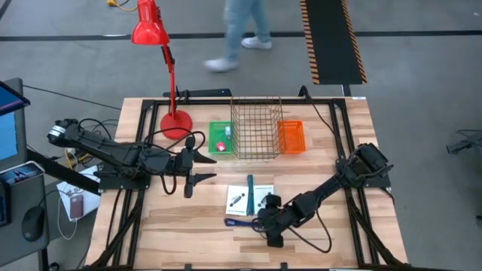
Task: Pick and place items into bin
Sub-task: Put the violet charger cable into the gold wire bin
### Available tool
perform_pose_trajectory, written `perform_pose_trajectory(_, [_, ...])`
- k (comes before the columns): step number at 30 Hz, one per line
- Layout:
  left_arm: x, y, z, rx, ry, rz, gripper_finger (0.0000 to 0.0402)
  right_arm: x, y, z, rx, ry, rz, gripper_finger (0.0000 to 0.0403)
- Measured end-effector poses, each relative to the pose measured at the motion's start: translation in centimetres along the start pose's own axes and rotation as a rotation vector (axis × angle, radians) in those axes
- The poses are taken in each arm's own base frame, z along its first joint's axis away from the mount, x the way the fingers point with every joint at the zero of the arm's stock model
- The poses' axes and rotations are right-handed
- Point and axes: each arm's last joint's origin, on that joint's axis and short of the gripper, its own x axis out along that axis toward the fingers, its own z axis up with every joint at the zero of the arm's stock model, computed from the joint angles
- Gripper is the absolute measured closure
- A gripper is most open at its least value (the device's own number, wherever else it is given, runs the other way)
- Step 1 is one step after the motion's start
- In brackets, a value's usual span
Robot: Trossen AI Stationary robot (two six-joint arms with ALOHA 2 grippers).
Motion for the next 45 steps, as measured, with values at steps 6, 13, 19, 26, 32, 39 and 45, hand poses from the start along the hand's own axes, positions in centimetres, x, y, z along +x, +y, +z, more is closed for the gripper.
perform_pose_trajectory(6, [0.0,0.0,0.0,0.000,0.000,0.000,0.0216,0.0,-0.1,0.0,0.036,-0.002,-0.007,0.0254])
perform_pose_trajectory(13, [0.0,0.0,0.0,0.002,0.005,0.000,0.0216,-0.1,0.4,0.0,0.026,-0.001,0.030,0.0380])
perform_pose_trajectory(19, [0.0,0.0,0.0,0.002,0.004,0.000,0.0216,-0.8,1.7,1.2,0.015,-0.003,0.079,0.0363])
perform_pose_trajectory(26, [0.0,0.0,-0.1,0.004,0.010,-0.005,0.0216,-4.4,2.6,3.7,-0.010,-0.015,0.038,0.0380])
perform_pose_trajectory(32, [0.0,0.0,-0.2,0.007,0.017,-0.008,0.0216,-10.1,1.9,6.2,0.032,-0.087,-0.091,0.0373])
perform_pose_trajectory(39, [0.0,0.1,-0.6,0.020,0.064,-0.003,0.0216,-17.5,-1.1,8.1,0.068,-0.189,-0.243,0.0379])
perform_pose_trajectory(45, [-0.1,0.1,-1.2,0.022,0.123,0.003,0.0216,-21.6,-5.6,8.9,0.113,-0.243,-0.329,0.0378])
